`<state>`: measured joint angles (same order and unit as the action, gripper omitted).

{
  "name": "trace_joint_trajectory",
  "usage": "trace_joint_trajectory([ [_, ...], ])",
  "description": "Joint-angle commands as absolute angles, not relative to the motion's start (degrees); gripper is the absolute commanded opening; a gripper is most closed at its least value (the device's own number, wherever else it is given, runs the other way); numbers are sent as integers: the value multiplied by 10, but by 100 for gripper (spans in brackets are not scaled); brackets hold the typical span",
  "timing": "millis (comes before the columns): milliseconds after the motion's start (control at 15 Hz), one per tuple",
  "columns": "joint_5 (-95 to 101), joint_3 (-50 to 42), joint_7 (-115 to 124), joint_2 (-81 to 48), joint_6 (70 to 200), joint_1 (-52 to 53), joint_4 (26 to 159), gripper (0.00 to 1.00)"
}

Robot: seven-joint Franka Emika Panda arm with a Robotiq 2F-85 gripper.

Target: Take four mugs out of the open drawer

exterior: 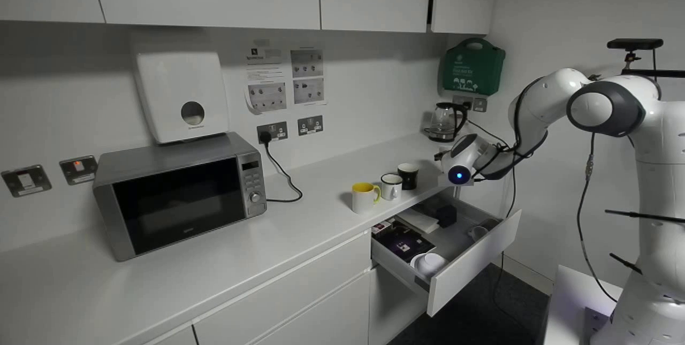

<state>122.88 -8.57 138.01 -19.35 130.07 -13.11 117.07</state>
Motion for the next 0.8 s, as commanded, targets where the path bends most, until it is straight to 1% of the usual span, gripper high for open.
trace_joint_trajectory([
  [0,1294,-76,1421,-192,1312,-142,1163,5],
  [600,1378,-70,1514,-206,1364,-159,1157,5],
  [667,1366,-37,1490,-201,1371,-187,1147,5],
  [733,1365,-27,1489,-201,1375,-197,1144,5],
])
